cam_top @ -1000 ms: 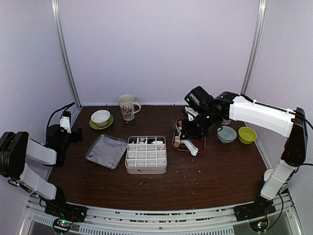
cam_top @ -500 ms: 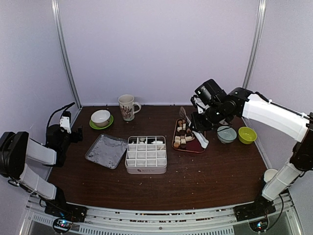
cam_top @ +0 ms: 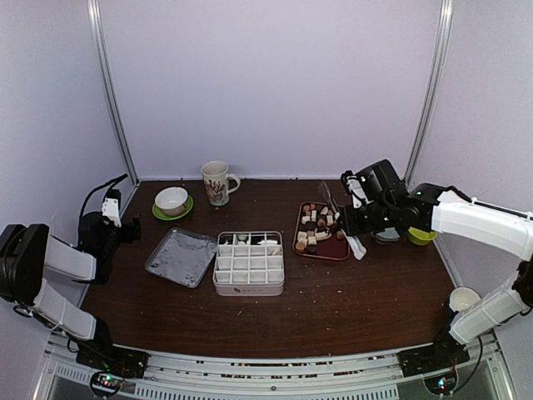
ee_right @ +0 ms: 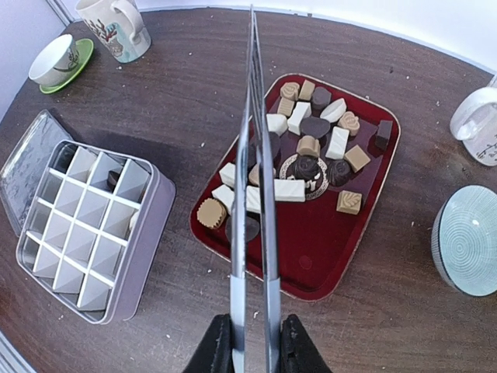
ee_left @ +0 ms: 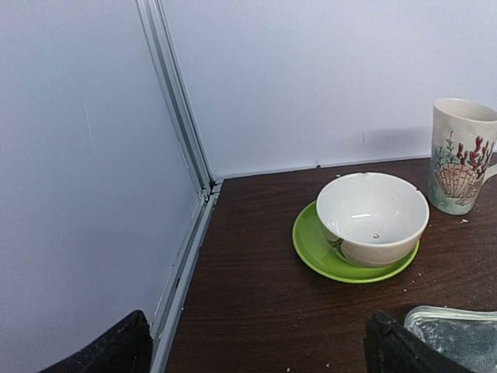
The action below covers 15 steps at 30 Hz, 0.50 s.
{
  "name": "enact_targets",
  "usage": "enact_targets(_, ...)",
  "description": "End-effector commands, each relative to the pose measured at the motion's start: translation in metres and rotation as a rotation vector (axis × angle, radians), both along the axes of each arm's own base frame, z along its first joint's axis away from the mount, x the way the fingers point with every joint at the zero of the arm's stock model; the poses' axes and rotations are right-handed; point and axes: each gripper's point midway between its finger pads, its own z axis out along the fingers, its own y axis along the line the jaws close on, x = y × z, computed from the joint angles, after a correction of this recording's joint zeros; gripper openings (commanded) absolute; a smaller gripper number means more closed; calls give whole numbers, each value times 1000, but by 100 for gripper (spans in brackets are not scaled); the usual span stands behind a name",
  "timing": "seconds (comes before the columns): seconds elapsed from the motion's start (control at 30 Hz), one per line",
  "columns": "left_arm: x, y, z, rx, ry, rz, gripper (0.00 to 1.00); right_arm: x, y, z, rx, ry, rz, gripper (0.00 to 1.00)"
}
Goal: Pack the chocolate
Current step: Pick up the fake chocolate from the plate.
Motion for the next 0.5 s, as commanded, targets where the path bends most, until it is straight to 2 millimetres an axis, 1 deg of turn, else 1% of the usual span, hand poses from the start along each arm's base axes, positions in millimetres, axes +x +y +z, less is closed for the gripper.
enact_targets(0.0,5,2,13,4,-42,1,98,-4,6,23,156,-93,6,14)
enact_targets(0.1,5,2,13,4,-42,-1,98,-19,-2,18,193,-91,1,15)
enact_targets(0.27,5,2,13,4,-42,0,98,-31,-22,19,190,-131,-36,16)
enact_targets(0.47,5,2,13,4,-42,1,98,-32,-23,22,161,-125,-17,15)
